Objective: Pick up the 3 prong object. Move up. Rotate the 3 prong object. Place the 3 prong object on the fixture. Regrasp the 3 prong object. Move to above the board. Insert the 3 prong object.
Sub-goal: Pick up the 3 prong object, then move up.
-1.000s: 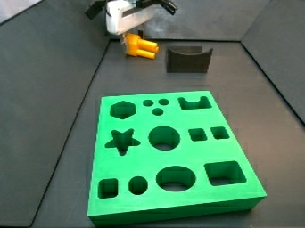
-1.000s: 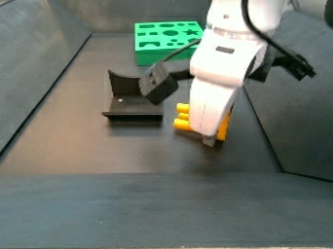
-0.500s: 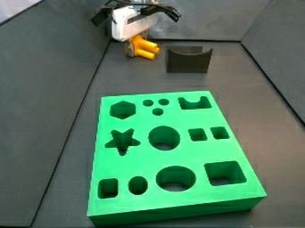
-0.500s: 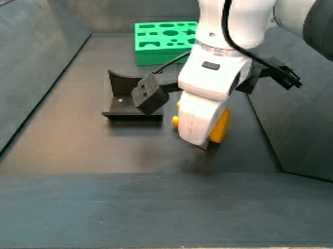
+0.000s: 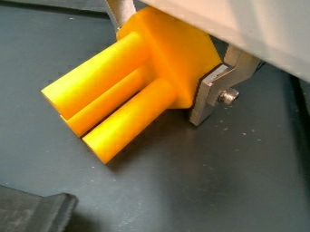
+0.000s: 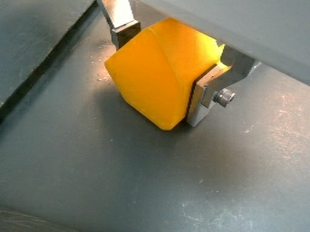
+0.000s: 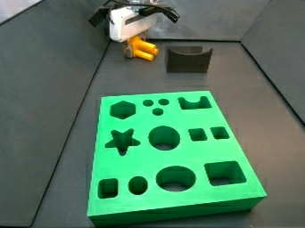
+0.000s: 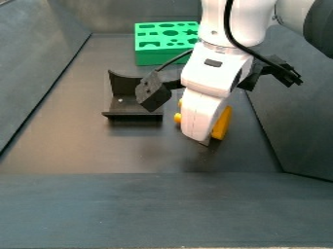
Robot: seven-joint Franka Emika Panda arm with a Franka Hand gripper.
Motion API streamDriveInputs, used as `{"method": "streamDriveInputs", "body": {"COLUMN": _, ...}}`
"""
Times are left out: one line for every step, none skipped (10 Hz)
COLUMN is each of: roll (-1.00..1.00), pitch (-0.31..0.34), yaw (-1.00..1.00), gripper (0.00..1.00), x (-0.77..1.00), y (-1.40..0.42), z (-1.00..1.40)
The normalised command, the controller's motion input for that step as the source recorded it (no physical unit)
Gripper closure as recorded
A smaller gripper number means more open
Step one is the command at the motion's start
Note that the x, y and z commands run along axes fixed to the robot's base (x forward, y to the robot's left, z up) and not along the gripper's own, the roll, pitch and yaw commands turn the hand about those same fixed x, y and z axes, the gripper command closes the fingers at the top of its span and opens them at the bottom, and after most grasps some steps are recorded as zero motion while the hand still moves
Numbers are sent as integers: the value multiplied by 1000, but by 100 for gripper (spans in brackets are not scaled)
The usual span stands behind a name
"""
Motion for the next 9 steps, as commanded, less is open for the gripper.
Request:
{"method": "streamDriveInputs", "body": {"roll": 0, "pitch": 0, "yaw": 0, "gripper": 100, "x": 0, "y": 0, "z": 0}}
{"method": "streamDriveInputs", "body": {"roll": 0, "pitch": 0, "yaw": 0, "gripper": 100, "x": 0, "y": 0, "z": 0}}
{"method": "streamDriveInputs", "body": {"roll": 0, "pitch": 0, "yaw": 0, "gripper": 100, "x": 0, "y": 0, "z": 0}}
{"method": "streamDriveInputs", "body": {"roll": 0, "pitch": 0, "yaw": 0, "gripper": 100, "x": 0, "y": 0, "z": 0}}
{"method": "streamDriveInputs", "body": {"roll": 0, "pitch": 0, "yaw": 0, "gripper": 100, "x": 0, "y": 0, "z": 0}}
{"method": "streamDriveInputs", "body": {"roll": 0, "pitch": 0, "yaw": 0, "gripper": 100, "x": 0, "y": 0, "z": 833}}
{"method": "streamDriveInputs", "body": {"roll": -8, "pitch": 11, "yaw": 31, "gripper": 100, "x": 10, "y": 14, "z": 783}}
{"method": "streamDriveInputs", "body": {"roll": -29, "pitch": 39, "yaw": 35, "gripper": 100, "x": 9, "y": 9, "z": 665}}
{"method": "streamDriveInputs", "body": {"roll": -51, "pitch": 62, "yaw": 35, "gripper": 100, "x": 13, "y": 2, "z": 526}}
